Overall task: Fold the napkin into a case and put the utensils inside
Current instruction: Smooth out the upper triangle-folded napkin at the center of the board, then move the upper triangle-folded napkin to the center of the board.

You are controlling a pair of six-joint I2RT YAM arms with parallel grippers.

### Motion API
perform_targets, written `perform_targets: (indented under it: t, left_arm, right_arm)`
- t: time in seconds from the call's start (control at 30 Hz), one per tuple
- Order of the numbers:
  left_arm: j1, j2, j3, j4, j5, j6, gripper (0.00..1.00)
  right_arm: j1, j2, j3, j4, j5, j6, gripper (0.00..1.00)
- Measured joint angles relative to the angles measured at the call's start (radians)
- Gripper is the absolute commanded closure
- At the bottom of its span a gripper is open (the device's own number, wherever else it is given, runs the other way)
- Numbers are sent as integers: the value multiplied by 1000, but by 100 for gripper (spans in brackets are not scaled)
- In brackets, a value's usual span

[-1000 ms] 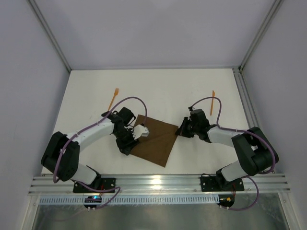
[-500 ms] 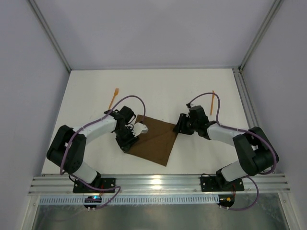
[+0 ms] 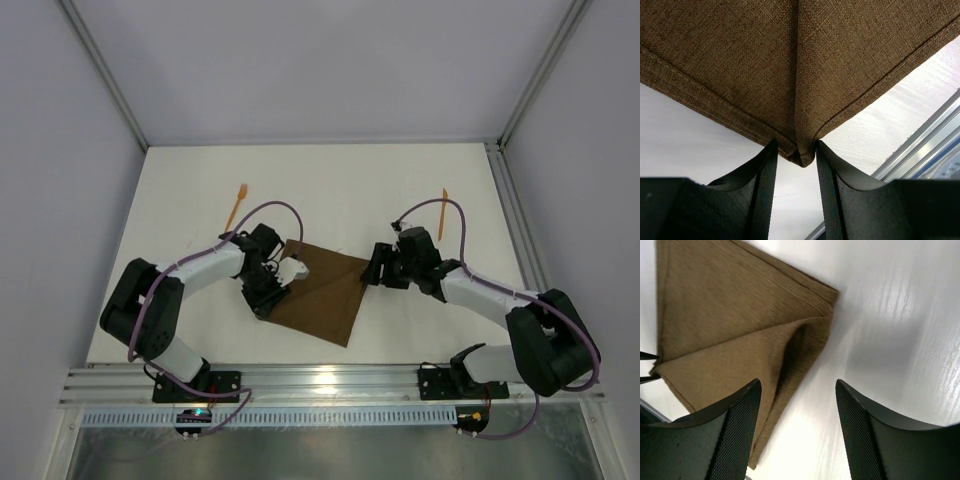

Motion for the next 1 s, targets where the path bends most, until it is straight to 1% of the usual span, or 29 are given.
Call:
perform_targets:
  t: [0.13,0.2,0.23,0.33,0.37,0.43,0.53,0.67,0.8,0.83,0.9,0.93,1.0]
  left_arm:
    - [-2,0,-2,2,0,0,60]
    - [-3,0,-3,2,0,0,60]
    - [-4,-1,-3,3,0,0,61]
    - [-4,-2,-5,4,0,0,61]
    - [-4,-3,-5,5,0,-1,61]
    - [-4,-6,-7,6,-1,-1,61]
    - [-4,-14,-9,9,-10,-1,60]
    - [-4,-45,-7,11,-26,-1,54]
    - [-5,-103,32,-14,-30,4,44]
    - [-7,-123,45,-20,-36,8,43]
    - [-19,-165,60,-19,-60,14,42]
    - [-32,-186,62,-17,-83,19,41]
    - [-74,-216,63,-15,-123,26,40]
  right_arm:
    - [-1,88,-27,61,-32,35,34]
    - [-1,127,-13,118,-46,45,36]
    - [-1,151,-7,146,-58,52,44]
    - [-1,221,12,218,-71,71,63]
    - [-2,245,20,236,-71,78,71]
    - [-2,291,45,261,-71,89,76]
    - [-3,359,102,286,-71,97,78]
    - [-6,453,212,284,-65,95,78]
    - [-8,543,350,244,-58,77,61]
    - [-8,558,377,233,-56,71,52]
    - [-11,584,433,209,-60,55,45]
    - [-11,586,451,195,-59,45,40]
    - [-14,583,468,175,-60,25,36]
